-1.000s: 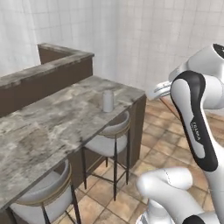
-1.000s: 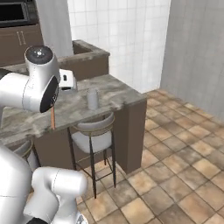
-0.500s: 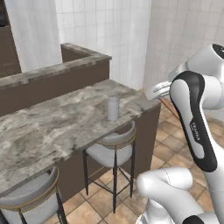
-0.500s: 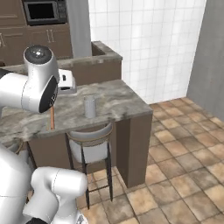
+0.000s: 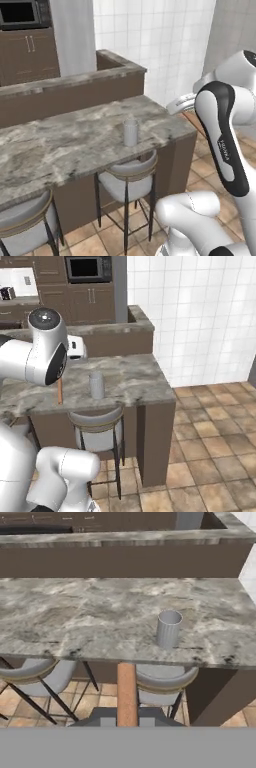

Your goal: Take a straw from the drawer in front and place it inside the glass cup on the dining counter.

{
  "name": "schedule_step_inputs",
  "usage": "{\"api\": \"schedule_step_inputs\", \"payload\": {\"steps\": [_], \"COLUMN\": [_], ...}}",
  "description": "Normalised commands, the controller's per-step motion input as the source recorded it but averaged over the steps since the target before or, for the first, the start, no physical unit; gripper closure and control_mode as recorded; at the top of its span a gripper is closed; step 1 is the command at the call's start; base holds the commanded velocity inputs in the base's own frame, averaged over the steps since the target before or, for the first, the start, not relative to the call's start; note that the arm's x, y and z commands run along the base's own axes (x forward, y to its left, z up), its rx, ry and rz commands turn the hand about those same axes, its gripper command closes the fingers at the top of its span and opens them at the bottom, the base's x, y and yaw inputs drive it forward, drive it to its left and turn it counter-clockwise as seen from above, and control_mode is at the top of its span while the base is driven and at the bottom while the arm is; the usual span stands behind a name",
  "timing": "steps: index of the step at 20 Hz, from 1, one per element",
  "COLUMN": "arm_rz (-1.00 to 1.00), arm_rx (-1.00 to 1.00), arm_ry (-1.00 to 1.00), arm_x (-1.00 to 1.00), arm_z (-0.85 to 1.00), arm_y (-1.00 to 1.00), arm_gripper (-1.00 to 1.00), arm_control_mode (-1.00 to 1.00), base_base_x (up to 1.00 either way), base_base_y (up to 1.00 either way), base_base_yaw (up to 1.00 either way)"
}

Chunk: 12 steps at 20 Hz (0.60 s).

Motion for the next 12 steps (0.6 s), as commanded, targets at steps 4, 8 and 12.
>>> {"api": "schedule_step_inputs", "payload": {"steps": [4,8,12], "arm_rz": [0.0,0.0,0.0], "arm_rx": [0.0,0.0,0.0], "arm_ry": [0.0,0.0,0.0], "arm_x": [0.0,0.0,0.0], "arm_z": [0.0,0.0,0.0], "arm_y": [0.0,0.0,0.0], "arm_gripper": [1.0,1.0,1.0], "arm_control_mode": [1.0,1.0,1.0], "base_base_x": [0.78,0.76,0.7], "base_base_y": [-0.24,-0.29,-0.42], "base_base_yaw": [0.32,0.32,0.34]}}
